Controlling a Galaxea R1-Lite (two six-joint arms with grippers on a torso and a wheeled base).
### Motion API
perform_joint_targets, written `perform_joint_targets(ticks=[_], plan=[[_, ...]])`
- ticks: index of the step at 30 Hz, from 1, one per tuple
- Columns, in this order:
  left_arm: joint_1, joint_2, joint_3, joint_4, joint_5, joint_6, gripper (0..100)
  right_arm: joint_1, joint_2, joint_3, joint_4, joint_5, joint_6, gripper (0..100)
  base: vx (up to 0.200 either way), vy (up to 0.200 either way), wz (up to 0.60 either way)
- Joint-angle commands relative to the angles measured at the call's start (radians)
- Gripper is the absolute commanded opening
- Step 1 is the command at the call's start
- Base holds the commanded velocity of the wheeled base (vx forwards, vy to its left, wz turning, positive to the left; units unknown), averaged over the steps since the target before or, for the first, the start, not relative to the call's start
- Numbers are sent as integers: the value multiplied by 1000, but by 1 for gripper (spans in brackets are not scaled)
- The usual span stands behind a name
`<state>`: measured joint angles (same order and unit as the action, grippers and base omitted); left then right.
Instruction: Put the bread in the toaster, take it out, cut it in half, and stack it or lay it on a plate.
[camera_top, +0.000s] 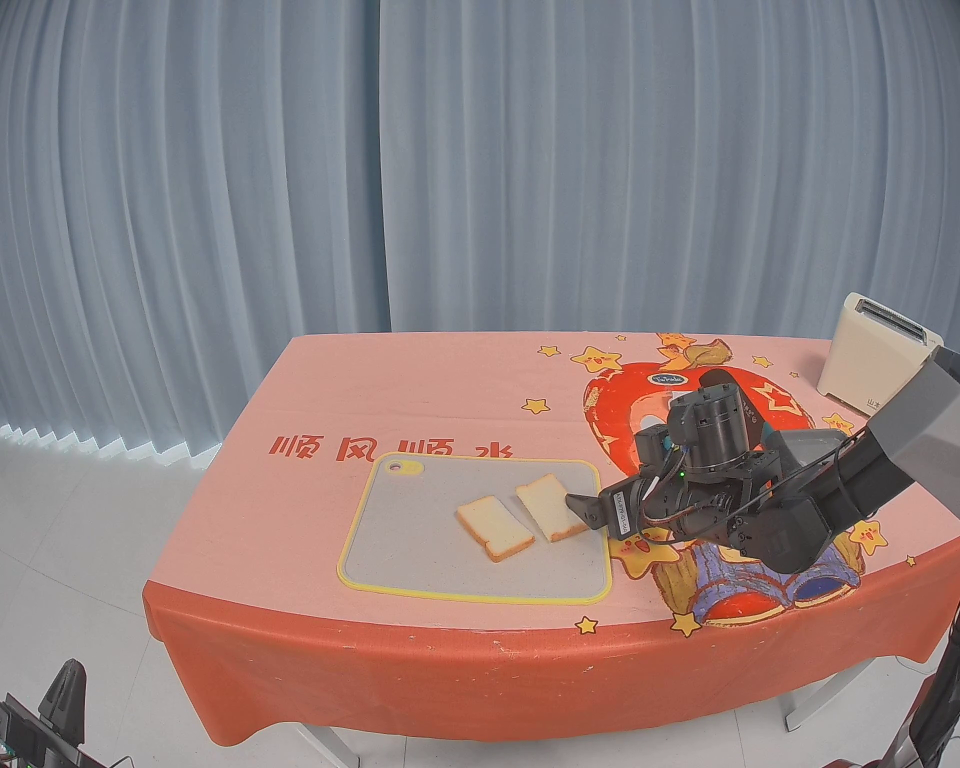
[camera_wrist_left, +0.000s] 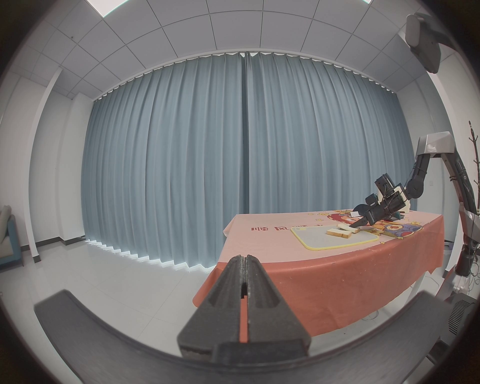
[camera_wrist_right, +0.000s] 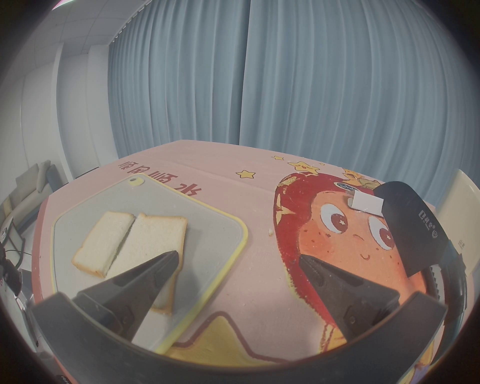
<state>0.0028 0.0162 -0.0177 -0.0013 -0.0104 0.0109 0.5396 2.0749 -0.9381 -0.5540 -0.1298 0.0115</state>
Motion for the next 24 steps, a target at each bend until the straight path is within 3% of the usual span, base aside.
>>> perform_joint_targets(ticks=[1, 24], plan=[[0, -9, 18, 0, 0, 0, 0, 0, -16, -1, -4, 1, 1, 100, 0, 0, 0], [0, -9, 18, 0, 0, 0, 0, 8, -1, 5, 3, -1, 1, 100, 0, 0, 0]])
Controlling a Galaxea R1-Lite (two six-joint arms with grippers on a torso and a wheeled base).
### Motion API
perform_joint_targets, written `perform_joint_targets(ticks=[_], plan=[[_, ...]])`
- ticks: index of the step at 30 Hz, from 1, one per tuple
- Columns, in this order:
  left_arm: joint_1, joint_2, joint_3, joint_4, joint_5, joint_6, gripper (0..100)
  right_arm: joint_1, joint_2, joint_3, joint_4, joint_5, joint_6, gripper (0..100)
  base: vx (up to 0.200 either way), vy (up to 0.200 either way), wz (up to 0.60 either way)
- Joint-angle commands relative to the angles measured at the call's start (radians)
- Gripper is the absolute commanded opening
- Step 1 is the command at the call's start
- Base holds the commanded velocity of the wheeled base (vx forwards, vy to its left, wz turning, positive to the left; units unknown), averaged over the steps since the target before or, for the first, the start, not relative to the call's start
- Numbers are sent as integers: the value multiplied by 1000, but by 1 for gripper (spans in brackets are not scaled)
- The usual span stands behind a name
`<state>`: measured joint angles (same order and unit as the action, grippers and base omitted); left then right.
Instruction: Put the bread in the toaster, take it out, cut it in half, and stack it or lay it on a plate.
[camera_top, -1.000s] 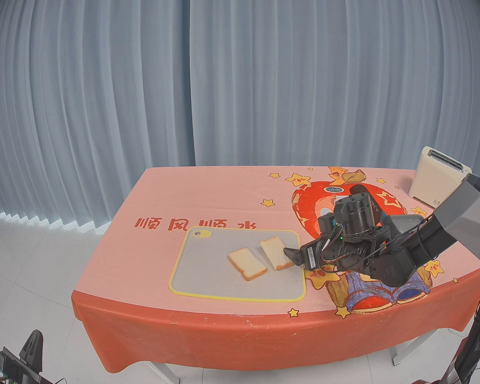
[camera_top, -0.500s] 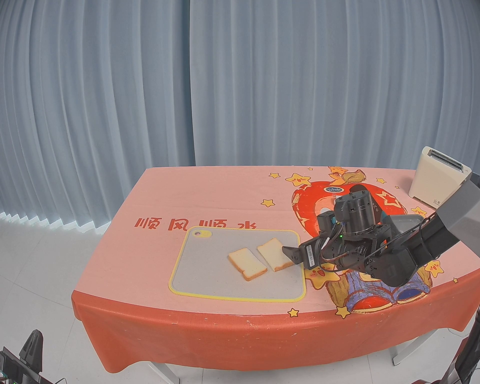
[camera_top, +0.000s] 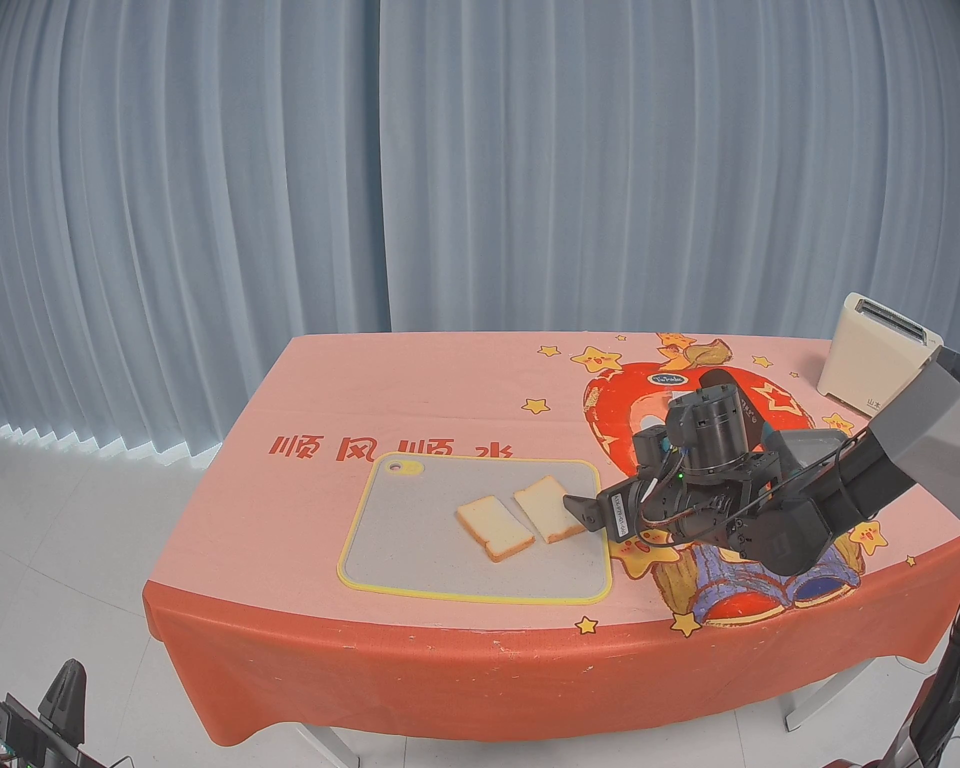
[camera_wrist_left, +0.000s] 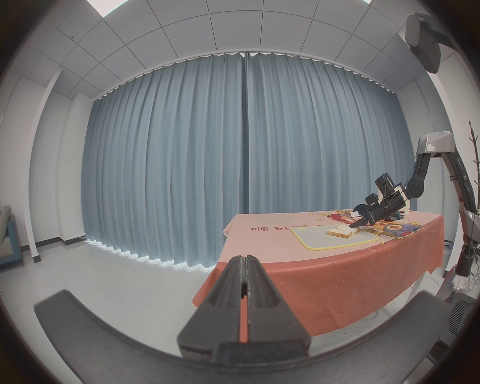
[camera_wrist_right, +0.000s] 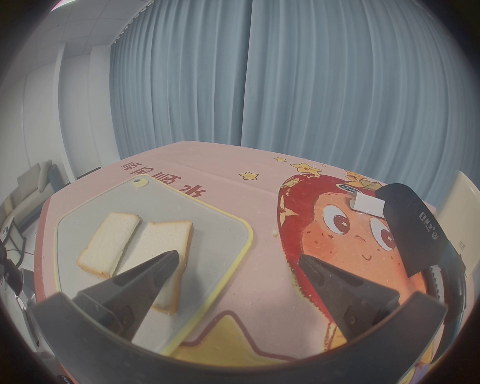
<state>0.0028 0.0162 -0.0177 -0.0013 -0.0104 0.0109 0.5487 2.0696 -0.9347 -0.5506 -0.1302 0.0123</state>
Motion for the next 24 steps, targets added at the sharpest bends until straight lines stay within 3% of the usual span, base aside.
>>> perform_joint_targets(ticks=[1, 4, 5, 24], plan=[[0, -9, 18, 0, 0, 0, 0, -1, 6, 2, 0, -2, 0, 100, 0, 0, 0], [0, -9, 18, 0, 0, 0, 0, -1, 6, 2, -2, -16, 0, 100, 0, 0, 0], [0, -9, 18, 0, 1, 0, 0, -1, 6, 2, -2, -17, 0, 0, 0, 0, 0], [0, -9, 18, 0, 0, 0, 0, 7, -36, 11, -14, -17, 6, 0, 0, 0, 0]])
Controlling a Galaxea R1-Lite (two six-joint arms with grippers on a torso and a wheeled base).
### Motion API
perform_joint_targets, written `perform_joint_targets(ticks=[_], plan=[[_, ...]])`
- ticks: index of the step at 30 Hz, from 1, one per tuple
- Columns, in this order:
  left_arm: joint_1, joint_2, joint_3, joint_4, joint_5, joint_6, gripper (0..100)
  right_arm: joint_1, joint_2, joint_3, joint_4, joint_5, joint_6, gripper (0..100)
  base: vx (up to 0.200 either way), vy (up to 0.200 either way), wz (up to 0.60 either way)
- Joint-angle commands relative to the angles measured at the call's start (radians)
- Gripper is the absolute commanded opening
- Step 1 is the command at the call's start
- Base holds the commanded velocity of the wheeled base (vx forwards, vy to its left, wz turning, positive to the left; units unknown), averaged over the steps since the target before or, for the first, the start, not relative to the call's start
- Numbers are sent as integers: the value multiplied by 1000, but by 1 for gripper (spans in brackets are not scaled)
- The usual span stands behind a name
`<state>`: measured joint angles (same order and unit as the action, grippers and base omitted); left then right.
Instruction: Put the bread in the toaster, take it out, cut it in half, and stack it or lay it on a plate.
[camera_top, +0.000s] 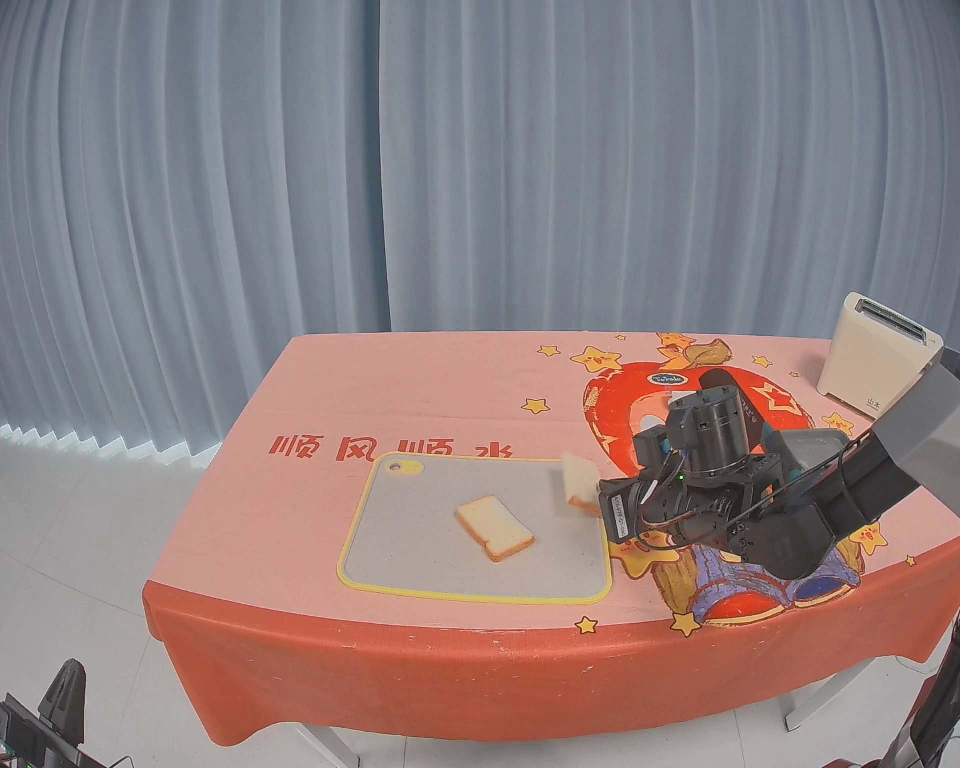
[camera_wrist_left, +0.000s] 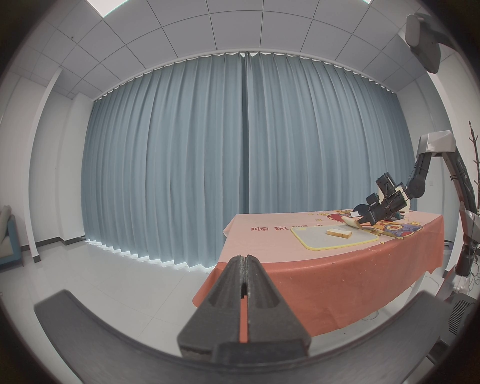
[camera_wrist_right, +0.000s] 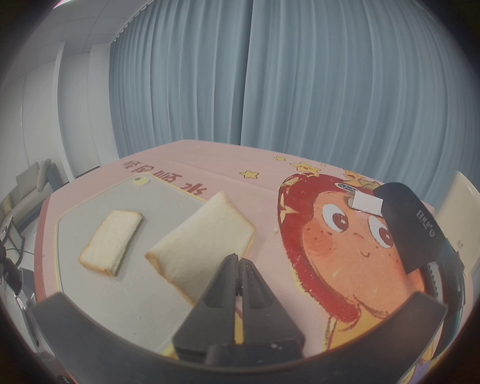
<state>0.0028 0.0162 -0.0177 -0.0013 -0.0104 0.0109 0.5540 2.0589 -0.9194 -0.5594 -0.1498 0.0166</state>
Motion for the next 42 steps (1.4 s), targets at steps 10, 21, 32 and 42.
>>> perform_joint_targets(ticks=[10, 21, 32, 42], plan=[[0, -9, 18, 0, 0, 0, 0, 3, -51, -3, 3, 3, 5, 0, 0, 0, 0], [0, -9, 18, 0, 0, 0, 0, 4, -40, -30, 6, -1, 69, 100, 0, 0, 0], [0, -9, 18, -2, 0, 0, 0, 3, -17, -30, 49, -2, 74, 100, 0, 0, 0], [0, -9, 18, 0, 0, 0, 0, -8, -6, -69, 52, -30, 74, 100, 0, 0, 0]])
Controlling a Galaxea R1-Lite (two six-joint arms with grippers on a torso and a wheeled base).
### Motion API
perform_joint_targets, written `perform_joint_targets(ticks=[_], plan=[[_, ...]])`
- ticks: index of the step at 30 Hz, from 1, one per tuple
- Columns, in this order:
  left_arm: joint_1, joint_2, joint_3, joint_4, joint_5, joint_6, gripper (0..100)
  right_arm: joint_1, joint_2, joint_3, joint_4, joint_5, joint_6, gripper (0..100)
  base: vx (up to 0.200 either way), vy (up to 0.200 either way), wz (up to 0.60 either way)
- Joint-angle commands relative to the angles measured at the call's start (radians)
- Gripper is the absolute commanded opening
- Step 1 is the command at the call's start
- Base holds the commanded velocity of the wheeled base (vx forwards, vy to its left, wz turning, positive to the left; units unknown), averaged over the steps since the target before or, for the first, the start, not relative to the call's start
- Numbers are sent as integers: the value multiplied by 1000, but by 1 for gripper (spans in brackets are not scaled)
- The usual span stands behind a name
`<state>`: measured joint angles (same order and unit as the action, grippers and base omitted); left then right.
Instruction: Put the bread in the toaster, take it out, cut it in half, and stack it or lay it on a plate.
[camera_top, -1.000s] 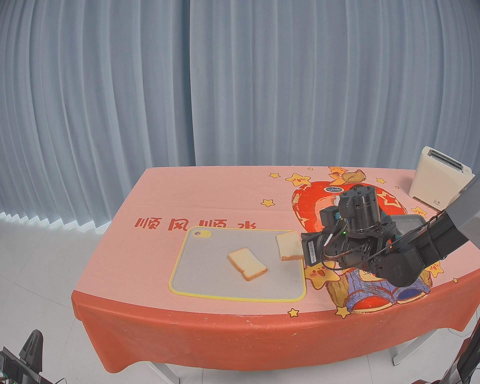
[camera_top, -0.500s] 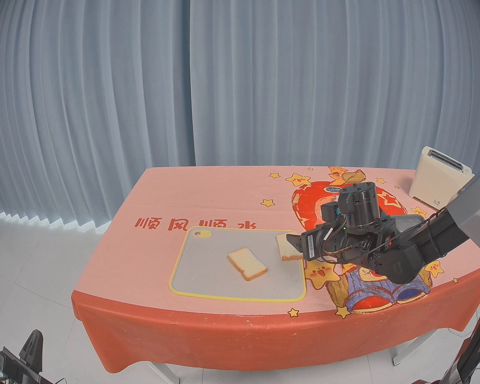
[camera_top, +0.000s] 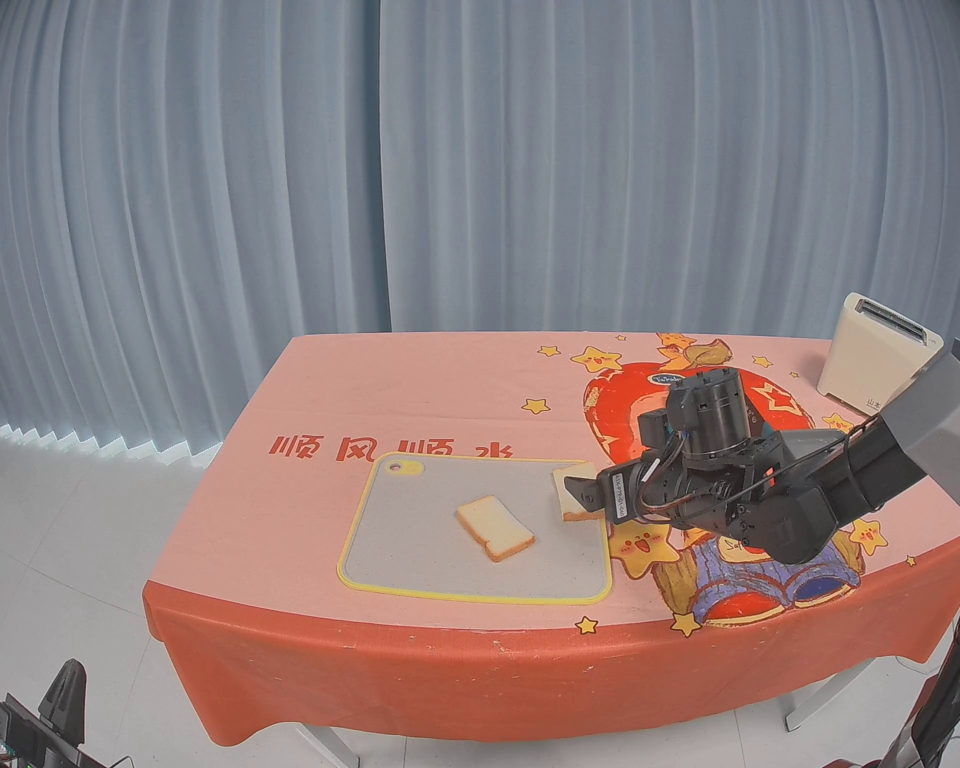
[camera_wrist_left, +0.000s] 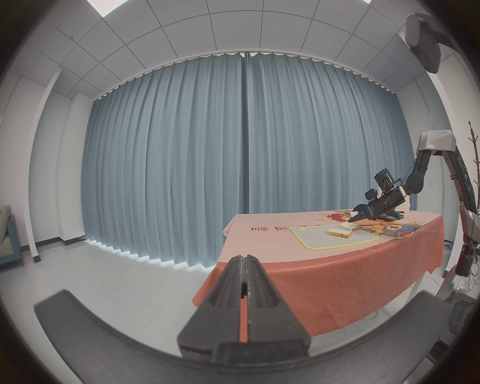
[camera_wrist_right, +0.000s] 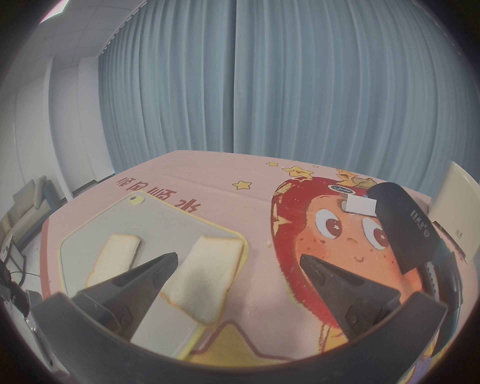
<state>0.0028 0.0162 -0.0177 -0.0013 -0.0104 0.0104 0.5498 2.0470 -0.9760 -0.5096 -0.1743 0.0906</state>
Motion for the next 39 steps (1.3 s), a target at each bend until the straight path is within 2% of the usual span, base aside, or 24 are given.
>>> perform_joint_targets(ticks=[1, 12, 25, 39], plan=[[0, -9, 18, 0, 0, 0, 0, -5, 7, -12, 3, -13, 0, 100, 0, 0, 0], [0, -9, 18, 0, 0, 0, 0, -10, 9, -12, 48, -47, 0, 100, 0, 0, 0], [0, -9, 18, 0, 0, 0, 0, -33, 4, -24, 52, -59, 1, 100, 0, 0, 0], [0, -9, 18, 0, 0, 0, 0, -22, 25, -17, 52, -64, 0, 100, 0, 0, 0]])
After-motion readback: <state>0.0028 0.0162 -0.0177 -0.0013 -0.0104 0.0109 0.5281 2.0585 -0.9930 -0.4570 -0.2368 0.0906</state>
